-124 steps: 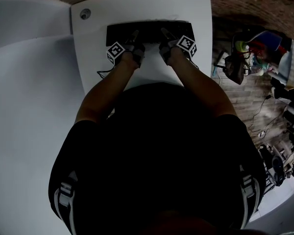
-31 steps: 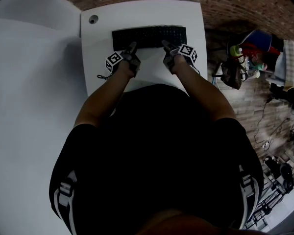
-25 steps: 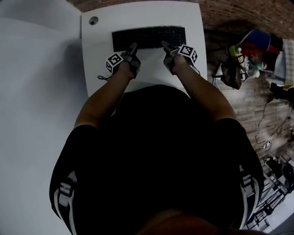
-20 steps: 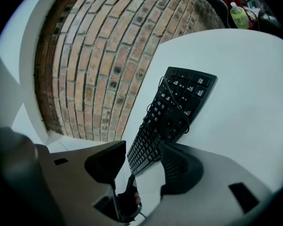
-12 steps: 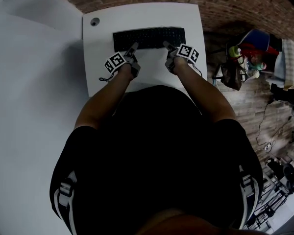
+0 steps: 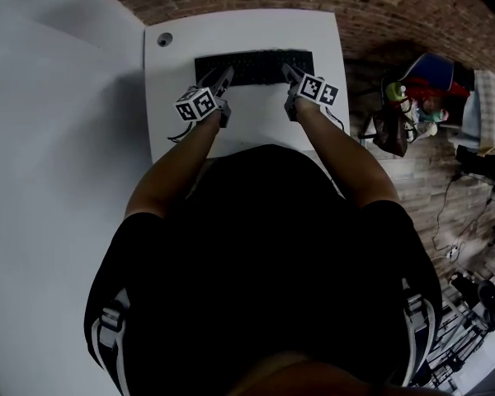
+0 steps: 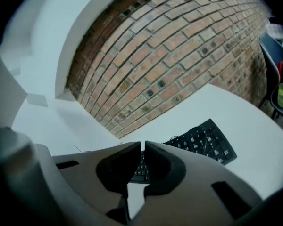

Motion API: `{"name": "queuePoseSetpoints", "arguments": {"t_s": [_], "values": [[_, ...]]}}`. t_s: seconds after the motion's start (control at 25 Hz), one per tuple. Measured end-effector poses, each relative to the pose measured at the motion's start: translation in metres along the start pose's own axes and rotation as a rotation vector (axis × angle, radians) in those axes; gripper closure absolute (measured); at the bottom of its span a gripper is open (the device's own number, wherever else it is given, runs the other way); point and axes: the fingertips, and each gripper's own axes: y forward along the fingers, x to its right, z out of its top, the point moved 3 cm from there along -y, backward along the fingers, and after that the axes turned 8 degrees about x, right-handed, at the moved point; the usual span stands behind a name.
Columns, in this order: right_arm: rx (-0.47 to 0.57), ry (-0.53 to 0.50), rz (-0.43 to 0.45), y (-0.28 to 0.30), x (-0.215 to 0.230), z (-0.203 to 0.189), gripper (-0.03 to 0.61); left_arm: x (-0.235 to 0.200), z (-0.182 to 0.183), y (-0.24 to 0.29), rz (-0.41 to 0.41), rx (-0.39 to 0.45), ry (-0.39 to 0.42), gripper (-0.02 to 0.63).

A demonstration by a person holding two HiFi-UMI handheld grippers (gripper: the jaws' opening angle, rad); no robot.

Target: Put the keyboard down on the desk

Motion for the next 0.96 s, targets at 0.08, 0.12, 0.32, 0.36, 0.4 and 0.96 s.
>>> {"name": "queuePoseSetpoints", "arguments": {"t_s": [0.08,0.12,0.32,0.36,0.4,0.96], "values": [[0.022,-0.084,0.004,-0.002,-0.006,0.008,0.528,0.004,0.009,-0.002,-0.010,0.015,0.058,0.460],[0.030,-0.126,0.005,-0.003,-0.009,0.012,0.530,0.007,0.013,-0.003,-0.014,0.022,0.083,0.468],[0.042,-0.288,0.006,-0.010,-0.023,0.022,0.537,0.014,0.025,-0.010,-0.043,0.029,0.150,0.480],[0.043,-0.307,0.011,-0.010,-0.026,0.022,0.537,0.014,0.026,-0.010,-0.046,0.028,0.160,0.480],[0.045,-0.325,0.016,-0.011,-0.029,0.023,0.537,0.013,0.027,-0.011,-0.045,0.030,0.169,0.483],[0.110,-0.523,0.011,-0.027,-0.049,0.034,0.540,0.018,0.055,-0.031,-0.005,0.048,0.307,0.552]]}}
